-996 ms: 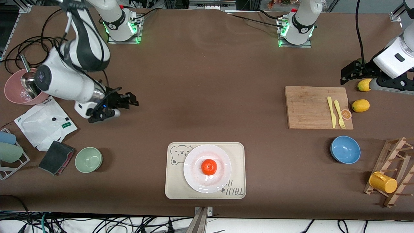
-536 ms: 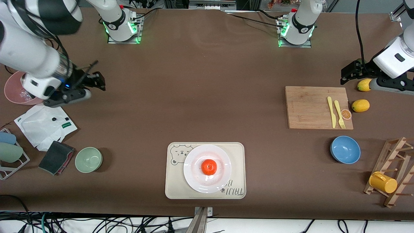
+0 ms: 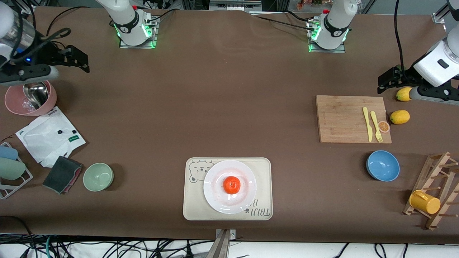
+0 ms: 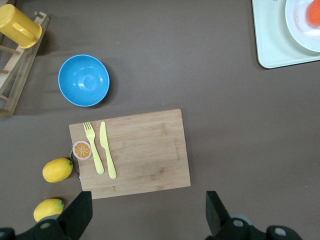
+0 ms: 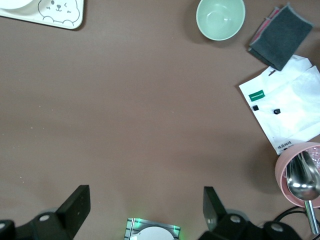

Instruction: Place orange and plate with both arms

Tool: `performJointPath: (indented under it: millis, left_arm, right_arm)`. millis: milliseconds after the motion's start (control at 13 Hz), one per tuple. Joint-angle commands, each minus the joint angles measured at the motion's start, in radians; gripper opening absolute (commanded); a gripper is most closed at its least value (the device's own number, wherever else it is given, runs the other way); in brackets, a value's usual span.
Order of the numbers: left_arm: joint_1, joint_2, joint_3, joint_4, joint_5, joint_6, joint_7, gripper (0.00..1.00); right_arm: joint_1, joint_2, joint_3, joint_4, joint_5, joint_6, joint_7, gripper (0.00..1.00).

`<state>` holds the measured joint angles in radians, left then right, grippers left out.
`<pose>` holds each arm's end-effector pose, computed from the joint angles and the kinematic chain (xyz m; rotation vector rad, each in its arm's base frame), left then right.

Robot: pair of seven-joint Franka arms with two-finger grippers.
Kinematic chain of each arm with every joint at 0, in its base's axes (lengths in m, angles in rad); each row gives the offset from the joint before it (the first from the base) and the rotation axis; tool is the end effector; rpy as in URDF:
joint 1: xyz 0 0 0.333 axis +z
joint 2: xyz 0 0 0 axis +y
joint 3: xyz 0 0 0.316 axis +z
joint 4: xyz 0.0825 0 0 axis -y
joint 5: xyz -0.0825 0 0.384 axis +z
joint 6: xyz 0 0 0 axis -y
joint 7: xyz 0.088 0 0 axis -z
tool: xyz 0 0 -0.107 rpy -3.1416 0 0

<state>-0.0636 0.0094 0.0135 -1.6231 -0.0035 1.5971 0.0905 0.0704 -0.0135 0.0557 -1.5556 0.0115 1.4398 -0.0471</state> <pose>0.5573 -0.0283 0.5968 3.1293 -0.2201 -0.0554 0.5319 0.0690 0.6281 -3.1190 -0.2722 0.1609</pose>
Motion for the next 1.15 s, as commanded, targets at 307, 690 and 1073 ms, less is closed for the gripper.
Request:
performJointPath:
  millis: [307, 690, 1073]
  left_arm:
    - [-0.01, -0.009, -0.007, 0.002, -0.016, -0.009, 0.017, 1.0]
    - [-0.008, -0.009, -0.007, 0.002, -0.016, -0.009, 0.015, 1.0]
    - [-0.008, -0.009, -0.007, 0.002, -0.016, -0.009, 0.015, 1.0]
  right_arm:
    - [0.005, 0.007, 0.004, 0.002, -0.058, 0.027, 0.003, 1.0]
    - [0.005, 0.009, 0.004, 0.003, -0.051, 0.016, 0.007, 1.0]
    - [0.003, 0.009, 0.004, 0.003, -0.051, 0.016, 0.007, 1.0]
